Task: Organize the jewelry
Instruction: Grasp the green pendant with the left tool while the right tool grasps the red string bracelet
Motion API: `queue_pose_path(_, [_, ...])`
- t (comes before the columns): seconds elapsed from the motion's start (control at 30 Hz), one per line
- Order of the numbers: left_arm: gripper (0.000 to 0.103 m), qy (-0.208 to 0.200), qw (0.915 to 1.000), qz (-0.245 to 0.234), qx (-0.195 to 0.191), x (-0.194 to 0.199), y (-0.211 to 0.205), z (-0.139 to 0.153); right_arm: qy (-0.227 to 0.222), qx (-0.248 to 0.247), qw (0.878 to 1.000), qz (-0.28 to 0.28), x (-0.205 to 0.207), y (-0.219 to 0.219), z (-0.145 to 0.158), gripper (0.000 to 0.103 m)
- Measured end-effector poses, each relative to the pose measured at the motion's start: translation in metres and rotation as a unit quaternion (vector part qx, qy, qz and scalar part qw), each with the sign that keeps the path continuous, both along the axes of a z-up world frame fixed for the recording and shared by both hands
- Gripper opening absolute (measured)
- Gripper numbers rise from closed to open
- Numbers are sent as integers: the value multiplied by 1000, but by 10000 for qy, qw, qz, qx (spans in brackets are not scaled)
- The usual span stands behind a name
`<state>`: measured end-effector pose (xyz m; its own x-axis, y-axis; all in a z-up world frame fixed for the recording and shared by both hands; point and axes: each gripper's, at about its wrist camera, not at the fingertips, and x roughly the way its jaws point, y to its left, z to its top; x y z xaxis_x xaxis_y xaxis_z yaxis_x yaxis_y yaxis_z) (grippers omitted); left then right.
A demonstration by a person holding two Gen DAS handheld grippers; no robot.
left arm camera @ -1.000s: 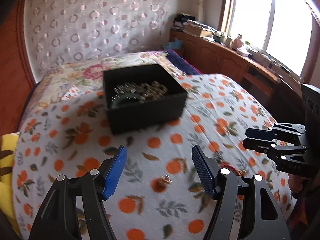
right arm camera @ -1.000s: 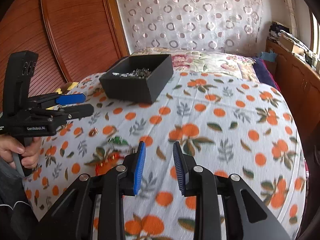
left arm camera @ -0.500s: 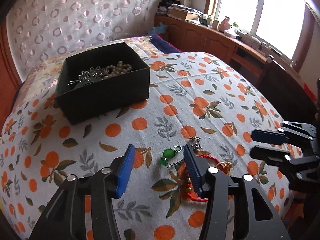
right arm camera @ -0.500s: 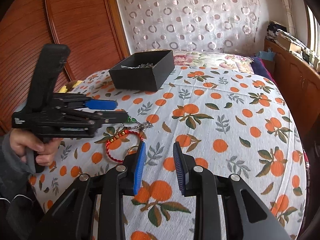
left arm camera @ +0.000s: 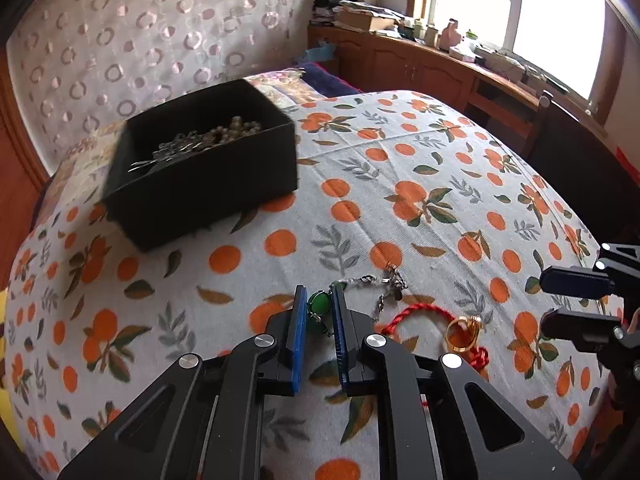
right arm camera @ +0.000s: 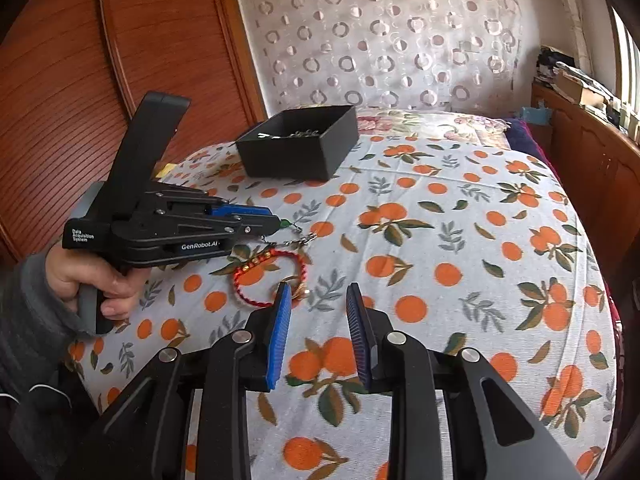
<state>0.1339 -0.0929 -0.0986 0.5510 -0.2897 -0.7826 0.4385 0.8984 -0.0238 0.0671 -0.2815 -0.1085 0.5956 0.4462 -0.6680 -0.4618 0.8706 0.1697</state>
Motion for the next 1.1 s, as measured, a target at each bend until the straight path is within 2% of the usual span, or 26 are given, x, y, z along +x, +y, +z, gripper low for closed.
queue_pose_path(0.2, [12,-224,9988,330,-297,-25,31,17,112,-139,9996,204,4,19,-8,31])
queue_pose_path(0.47, [12,-433,9968,538,-396,-47,54,29,369,-483,9974,390,13,41,-21,31])
queue_pose_path(0.57, [12,-455,9961,597,-465,-51,61,31,313,-636,9968,370,11,45,-22,31])
queue_pose_path(0.83, [12,-478,9949,692,-553,-57,71,31,126,-582,9964,601,15,67,-8,31])
queue_pose_path(1.1, [12,-527,9937,760,-630,-64,80,34,447,-596,9956,566,44,88,-24,31])
